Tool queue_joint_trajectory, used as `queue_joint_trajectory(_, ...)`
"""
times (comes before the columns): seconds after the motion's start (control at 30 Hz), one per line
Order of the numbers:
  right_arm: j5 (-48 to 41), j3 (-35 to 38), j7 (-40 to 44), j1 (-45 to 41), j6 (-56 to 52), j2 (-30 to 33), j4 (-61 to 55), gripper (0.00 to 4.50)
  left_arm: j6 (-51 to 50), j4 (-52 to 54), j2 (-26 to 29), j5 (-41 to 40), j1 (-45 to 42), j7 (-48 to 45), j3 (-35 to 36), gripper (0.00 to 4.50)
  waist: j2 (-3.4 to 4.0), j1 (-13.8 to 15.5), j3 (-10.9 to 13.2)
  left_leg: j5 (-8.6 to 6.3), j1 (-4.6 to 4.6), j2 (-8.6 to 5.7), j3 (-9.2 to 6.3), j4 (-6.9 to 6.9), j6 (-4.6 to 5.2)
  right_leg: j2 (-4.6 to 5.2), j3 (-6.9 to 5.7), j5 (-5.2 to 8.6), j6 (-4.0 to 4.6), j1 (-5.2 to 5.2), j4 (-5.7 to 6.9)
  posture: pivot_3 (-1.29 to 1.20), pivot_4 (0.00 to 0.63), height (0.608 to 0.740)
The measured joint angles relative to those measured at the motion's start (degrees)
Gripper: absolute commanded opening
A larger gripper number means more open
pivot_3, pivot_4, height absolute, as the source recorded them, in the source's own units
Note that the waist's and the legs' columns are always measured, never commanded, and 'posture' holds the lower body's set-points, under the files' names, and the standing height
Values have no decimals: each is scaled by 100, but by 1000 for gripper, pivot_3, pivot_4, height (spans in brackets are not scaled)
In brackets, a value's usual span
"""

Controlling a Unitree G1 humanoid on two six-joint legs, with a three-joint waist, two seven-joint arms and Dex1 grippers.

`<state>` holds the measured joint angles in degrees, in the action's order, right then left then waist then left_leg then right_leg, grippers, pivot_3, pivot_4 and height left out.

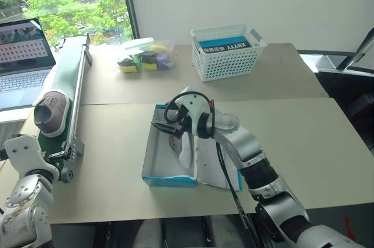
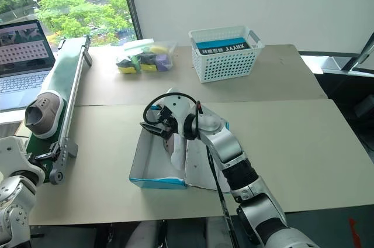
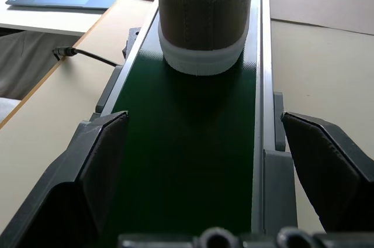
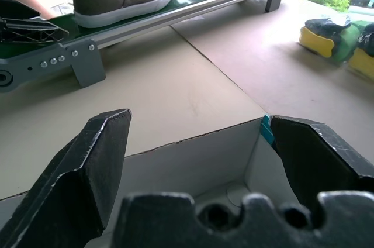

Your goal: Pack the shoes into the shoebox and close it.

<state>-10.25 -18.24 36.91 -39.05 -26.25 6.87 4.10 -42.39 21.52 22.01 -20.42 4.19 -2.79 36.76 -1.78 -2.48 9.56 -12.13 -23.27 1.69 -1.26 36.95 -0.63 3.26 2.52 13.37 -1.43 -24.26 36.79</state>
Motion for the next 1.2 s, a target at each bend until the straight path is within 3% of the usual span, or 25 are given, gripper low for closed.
queue_joint_trajectory(0.6, 0, 80, -76, 73, -174, 45, -138, 4479, -184, -225, -96, -46, -209, 207, 91, 4500, 0, 5, 0, 0, 1, -1, -1, 0, 0, 1, 0, 0, 0, 1, 2, 0, 150, 739)
queue_joint_trajectory(0.77, 0, 97, -88, 73, -177, 45, -139, 4500, -176, -225, -99, -94, -231, 212, 126, 3003, 0, 15, 0, 0, 3, -1, -1, 0, 0, 1, 0, 0, 0, 2, 4, 0, 150, 739)
queue_joint_trajectory(0.83, 0, 103, -92, 73, -177, 43, -139, 4500, -176, -215, -97, -122, -274, 214, 162, 2649, 0, 29, 0, 0, 9, -2, -1, 0, 0, 1, 0, 0, 0, 4, 9, 0, 150, 739)
queue_joint_trajectory(0.9, 0, 104, -94, 73, -177, 43, -139, 4500, -177, -212, -97, -131, -301, 218, 169, 2482, 0, 36, 0, 2, 13, -2, -1, 0, -2, 1, 0, 0, 0, 7, 12, 0, 150, 739)
queue_joint_trajectory(1.2, 0, 121, -111, 71, -178, 31, -137, 4500, 90, -138, -307, -241, -558, 263, 95, 2482, -8, 41, -1, 4, 1, -1, -2, 1, -7, -1, -2, 0, 1, 2, 8, 0, 150, 739)
